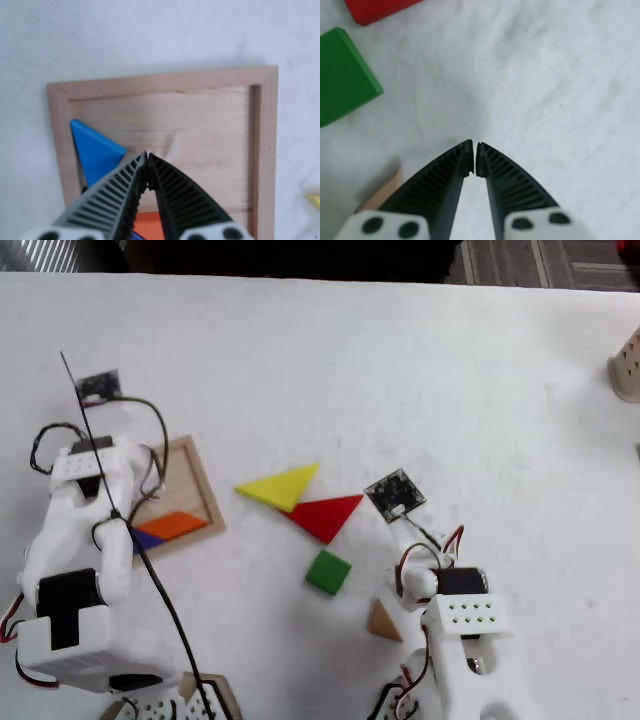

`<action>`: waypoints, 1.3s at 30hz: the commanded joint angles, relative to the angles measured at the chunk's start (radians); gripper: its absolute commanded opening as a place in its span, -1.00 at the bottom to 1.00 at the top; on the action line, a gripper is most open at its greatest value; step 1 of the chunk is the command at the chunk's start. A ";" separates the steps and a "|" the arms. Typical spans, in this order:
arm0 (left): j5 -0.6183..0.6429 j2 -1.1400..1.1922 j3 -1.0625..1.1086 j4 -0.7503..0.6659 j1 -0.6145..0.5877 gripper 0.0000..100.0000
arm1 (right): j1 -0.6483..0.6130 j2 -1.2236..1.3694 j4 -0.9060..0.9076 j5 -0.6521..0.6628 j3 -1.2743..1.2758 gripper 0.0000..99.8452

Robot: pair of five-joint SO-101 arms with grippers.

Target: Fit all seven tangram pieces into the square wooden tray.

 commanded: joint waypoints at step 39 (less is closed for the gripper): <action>-0.137 -0.294 0.161 -0.071 0.002 -0.95 | -0.031 -0.013 -0.013 0.003 -0.005 -0.96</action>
